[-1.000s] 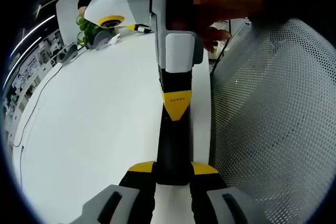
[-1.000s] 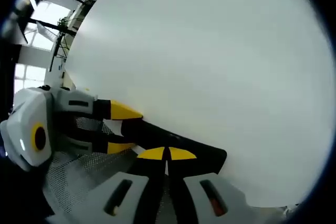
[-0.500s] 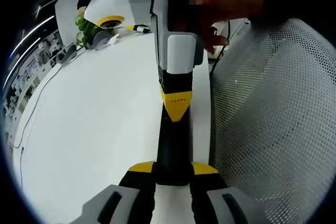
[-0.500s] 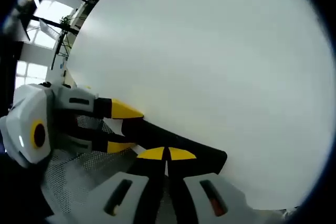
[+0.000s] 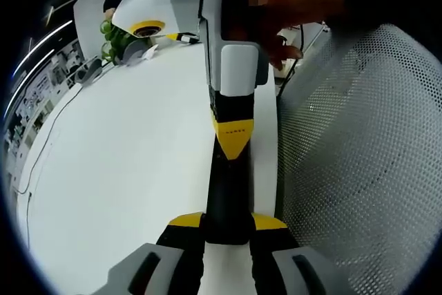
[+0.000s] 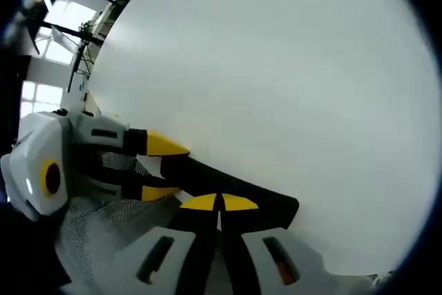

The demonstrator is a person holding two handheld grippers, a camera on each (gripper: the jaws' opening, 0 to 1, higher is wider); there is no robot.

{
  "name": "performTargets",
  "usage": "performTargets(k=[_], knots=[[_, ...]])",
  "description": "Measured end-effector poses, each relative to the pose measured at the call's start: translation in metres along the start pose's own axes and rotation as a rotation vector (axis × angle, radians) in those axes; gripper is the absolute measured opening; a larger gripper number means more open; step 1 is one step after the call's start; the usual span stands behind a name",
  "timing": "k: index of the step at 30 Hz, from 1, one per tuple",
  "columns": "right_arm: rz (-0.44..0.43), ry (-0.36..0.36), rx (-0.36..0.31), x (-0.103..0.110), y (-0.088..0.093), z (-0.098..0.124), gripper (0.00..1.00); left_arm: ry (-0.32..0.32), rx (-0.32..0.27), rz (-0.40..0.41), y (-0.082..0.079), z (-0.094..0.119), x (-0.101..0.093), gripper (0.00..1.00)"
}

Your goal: Press the specified remote control buttons in sequence, fully releasing each button before pressing the next.

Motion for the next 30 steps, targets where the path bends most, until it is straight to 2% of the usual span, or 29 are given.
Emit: performTargets(k=[6,14,30], knots=[[-0.001,0.003,0.017,0.001,0.002,0.001,0.00,0.001,-0.001,0.000,0.000,0.000,0.000,0.25],[-0.022,-0.011,0.072,0.002,0.010,0.001,0.00,0.001,0.000,0.000,0.000,0.000,0.000,0.25],[-0.034,-0.017,0.075,0.002,0.012,0.002,0.00,0.001,0.000,-0.002,0.000,0.000,0.000,0.25]])
Point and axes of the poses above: the point that each gripper's makers call its tool centre point, and the gripper's own axes: z roughly backward along the fingers, x roughly to its left, y roughly out of its underside, the point moved 2 cm from there along z, roughly backward along the fingers, and after that the axes turned 12 degrees about -x, right-handed, at the moved point
